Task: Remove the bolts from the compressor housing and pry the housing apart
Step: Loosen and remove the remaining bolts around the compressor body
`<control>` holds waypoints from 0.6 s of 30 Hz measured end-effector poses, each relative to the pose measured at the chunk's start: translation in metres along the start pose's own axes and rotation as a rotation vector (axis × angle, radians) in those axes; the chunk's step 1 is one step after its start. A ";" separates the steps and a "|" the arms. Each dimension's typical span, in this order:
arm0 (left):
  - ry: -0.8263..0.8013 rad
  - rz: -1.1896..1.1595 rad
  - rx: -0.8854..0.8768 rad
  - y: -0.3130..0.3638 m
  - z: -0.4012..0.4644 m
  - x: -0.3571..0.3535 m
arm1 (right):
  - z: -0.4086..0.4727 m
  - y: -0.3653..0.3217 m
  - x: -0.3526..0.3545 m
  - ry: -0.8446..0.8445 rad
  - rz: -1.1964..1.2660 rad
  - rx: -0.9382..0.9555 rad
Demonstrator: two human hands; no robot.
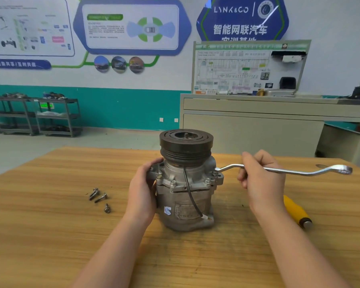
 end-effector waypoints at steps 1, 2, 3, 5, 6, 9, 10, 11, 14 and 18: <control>0.002 -0.005 0.003 0.000 0.000 0.000 | -0.002 -0.003 -0.001 -0.011 -0.079 0.065; 0.004 -0.009 0.006 0.001 0.000 0.000 | -0.006 -0.006 -0.002 -0.030 -0.132 0.129; 0.006 -0.011 0.009 0.001 -0.001 0.000 | -0.010 -0.010 -0.005 -0.055 -0.167 0.201; 0.001 -0.009 0.016 0.001 -0.001 -0.001 | -0.023 -0.022 -0.013 -0.104 -0.281 0.427; -0.001 -0.008 0.018 0.001 -0.001 -0.001 | -0.030 -0.029 -0.019 -0.141 -0.370 0.569; 0.002 -0.009 0.029 0.000 -0.001 -0.001 | -0.047 -0.037 -0.036 -0.239 -0.554 0.852; 0.004 -0.006 0.030 0.000 -0.001 -0.002 | -0.047 -0.037 -0.037 -0.243 -0.580 0.870; 0.006 -0.001 0.028 0.000 -0.001 -0.002 | -0.045 -0.035 -0.034 -0.216 -0.588 0.838; 0.016 0.002 0.010 0.000 0.000 -0.002 | -0.027 -0.021 -0.018 -0.185 -0.292 0.446; 0.011 0.030 0.000 -0.002 0.001 0.000 | 0.006 -0.002 -0.003 -0.255 0.092 -0.034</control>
Point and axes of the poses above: each hand's wrist, its own z-axis towards the middle knuckle, its own x-axis out of the back of the hand, y = z × x, the point moved 4 cm from there along z, towards the middle knuckle, and after that the axes turned 3 degrees about -x, right-handed, at the moved point
